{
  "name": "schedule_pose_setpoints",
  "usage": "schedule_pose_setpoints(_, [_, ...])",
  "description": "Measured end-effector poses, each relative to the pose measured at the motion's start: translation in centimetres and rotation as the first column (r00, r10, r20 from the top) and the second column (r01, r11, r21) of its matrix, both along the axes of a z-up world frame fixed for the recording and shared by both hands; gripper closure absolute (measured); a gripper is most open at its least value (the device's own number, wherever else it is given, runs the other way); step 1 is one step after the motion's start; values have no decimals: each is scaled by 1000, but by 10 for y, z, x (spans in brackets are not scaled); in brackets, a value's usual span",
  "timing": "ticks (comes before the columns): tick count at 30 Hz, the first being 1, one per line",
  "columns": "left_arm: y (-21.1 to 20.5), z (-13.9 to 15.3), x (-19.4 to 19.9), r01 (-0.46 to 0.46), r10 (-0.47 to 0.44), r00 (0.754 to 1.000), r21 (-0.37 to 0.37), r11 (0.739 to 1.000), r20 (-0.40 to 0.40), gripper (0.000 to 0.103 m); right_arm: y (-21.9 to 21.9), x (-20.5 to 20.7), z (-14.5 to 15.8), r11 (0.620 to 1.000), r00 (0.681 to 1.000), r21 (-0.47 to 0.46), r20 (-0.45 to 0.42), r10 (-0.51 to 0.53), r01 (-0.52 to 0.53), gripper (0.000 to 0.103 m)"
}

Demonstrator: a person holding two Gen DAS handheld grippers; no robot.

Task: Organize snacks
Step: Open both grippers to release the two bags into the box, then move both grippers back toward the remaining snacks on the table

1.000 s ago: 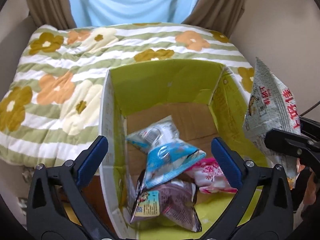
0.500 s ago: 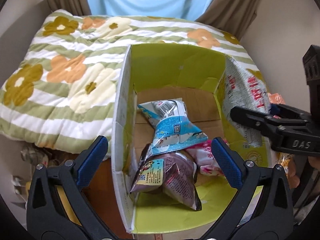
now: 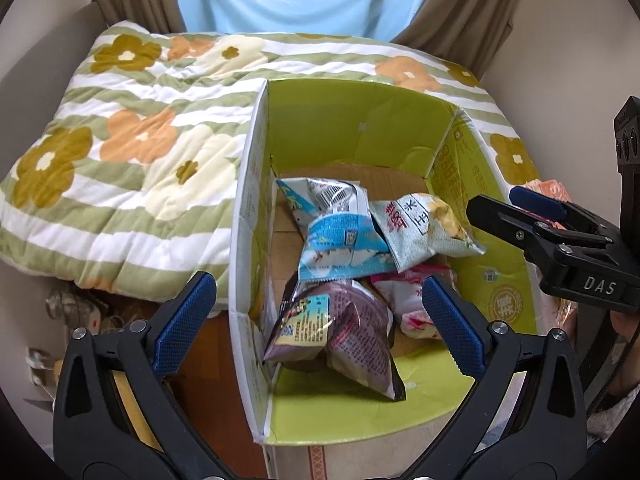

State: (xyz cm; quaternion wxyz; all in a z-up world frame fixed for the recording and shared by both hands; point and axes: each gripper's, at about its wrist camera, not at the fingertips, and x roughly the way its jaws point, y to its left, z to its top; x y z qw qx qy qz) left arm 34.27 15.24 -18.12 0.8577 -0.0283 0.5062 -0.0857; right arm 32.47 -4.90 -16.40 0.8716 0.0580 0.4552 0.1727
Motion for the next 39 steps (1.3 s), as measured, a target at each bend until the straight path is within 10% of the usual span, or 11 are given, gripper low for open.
schedule_pose_setpoints(22, [-38,37,-43,165,-158,981,-59,985,109,1,-34,-81,47,993,992,-30,53,-115,116,10])
schedule_pose_setpoints(39, [-229,44,-62,316,-302,945,-122,941,125,1,-218,-155,65,936,945,-134,69,-320,326,10])
